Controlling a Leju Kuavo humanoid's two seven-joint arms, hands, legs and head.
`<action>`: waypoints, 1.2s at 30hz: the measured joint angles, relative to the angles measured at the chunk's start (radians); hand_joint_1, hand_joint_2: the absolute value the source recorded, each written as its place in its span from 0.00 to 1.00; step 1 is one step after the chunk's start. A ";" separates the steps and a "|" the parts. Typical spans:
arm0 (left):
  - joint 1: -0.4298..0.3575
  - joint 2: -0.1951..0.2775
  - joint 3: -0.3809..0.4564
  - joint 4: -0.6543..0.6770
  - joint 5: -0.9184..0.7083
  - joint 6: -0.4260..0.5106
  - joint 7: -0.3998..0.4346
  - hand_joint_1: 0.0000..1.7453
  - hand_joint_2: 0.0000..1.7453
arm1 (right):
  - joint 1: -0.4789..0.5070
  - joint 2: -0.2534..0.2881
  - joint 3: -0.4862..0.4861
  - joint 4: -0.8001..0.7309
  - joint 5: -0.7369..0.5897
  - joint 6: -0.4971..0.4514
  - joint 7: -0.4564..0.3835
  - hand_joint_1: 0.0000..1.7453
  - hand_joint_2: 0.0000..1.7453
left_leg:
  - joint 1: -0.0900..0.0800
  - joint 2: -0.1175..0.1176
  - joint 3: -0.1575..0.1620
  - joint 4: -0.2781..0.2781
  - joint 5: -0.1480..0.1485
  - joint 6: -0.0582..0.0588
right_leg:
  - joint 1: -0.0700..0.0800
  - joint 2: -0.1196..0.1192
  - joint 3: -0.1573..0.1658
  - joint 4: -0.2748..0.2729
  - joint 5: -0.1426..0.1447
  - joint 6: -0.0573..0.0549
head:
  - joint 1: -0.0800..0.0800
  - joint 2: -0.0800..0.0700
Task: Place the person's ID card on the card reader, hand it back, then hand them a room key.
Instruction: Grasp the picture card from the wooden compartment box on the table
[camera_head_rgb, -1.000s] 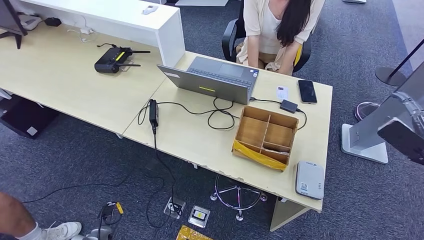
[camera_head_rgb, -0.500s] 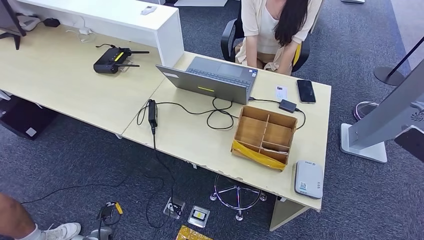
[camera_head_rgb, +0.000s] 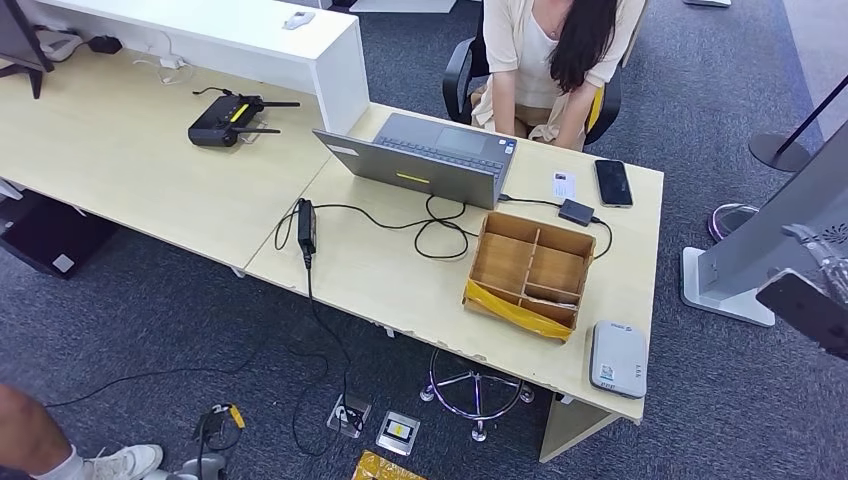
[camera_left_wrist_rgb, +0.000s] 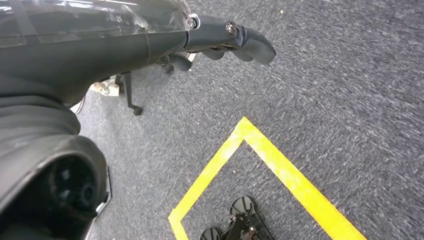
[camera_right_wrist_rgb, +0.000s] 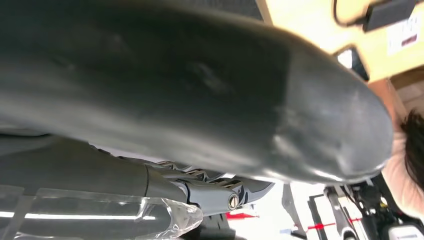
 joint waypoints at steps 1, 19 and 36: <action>0.000 -0.002 0.001 0.000 -0.001 0.004 0.001 0.00 0.00 | 0.017 0.001 0.003 -0.019 -0.009 -0.002 0.017 0.00 0.00 | 0.000 0.000 0.000 0.000 0.000 0.000 | 0.000 0.000 0.000 0.000 0.000 0.000 | 0.000 0.000; -0.001 -0.016 0.015 0.000 -0.007 0.012 -0.011 0.00 0.00 | 0.151 -0.013 0.081 -0.325 -0.073 -0.011 0.120 0.00 1.00 | 0.000 0.000 0.000 0.000 0.000 0.000 | 0.000 0.000 0.000 0.000 0.000 0.000 | 0.000 0.000; -0.006 -0.023 0.015 0.000 -0.025 0.021 -0.002 0.00 0.00 | 0.171 0.036 0.153 -0.375 -0.116 -0.057 0.380 0.00 1.00 | 0.000 0.000 0.000 0.000 0.000 0.000 | 0.000 0.000 0.000 0.000 0.000 0.000 | 0.000 0.000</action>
